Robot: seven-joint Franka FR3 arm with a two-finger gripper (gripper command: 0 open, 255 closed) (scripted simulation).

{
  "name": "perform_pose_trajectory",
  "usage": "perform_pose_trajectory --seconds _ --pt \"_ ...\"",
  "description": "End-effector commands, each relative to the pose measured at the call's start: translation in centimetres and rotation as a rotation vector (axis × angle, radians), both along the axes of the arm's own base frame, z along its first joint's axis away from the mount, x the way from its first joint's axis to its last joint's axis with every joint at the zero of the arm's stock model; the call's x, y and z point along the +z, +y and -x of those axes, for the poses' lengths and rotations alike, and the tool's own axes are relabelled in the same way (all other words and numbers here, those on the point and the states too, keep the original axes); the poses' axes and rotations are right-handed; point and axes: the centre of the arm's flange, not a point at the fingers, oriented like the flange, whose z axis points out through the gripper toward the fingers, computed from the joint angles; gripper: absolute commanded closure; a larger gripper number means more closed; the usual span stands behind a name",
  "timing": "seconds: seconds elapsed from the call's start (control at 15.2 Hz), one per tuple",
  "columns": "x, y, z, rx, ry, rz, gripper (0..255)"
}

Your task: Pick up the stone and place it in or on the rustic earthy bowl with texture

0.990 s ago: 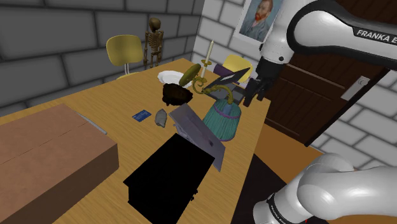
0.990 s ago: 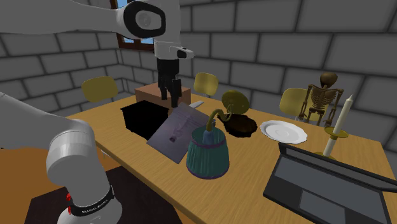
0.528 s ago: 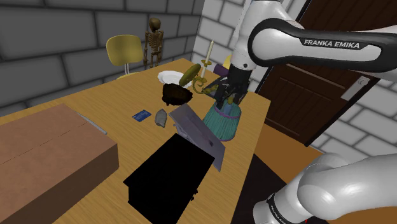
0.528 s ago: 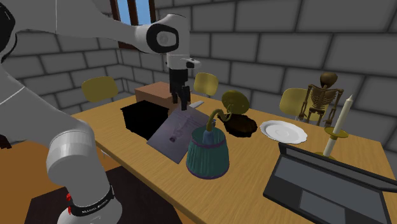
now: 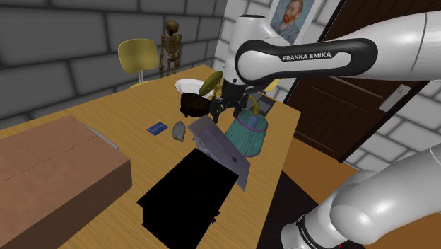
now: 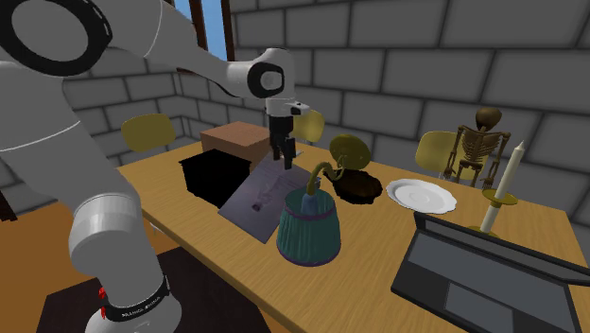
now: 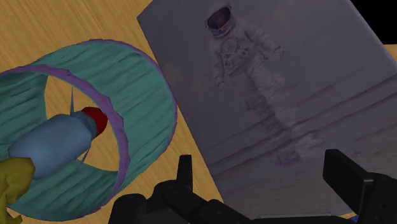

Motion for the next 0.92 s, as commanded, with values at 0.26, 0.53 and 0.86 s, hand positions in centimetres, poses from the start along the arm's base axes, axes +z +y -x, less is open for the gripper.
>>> perform_pose_trajectory --seconds 0.26,0.53,0.86 --pt "-4.2 3.4 -5.8 -0.05 -0.015 0.018 0" --pt "-7.0 5.4 -9.8 -0.083 -0.025 0.03 0" --pt "-10.4 7.7 -14.9 -0.124 -0.037 0.046 0"
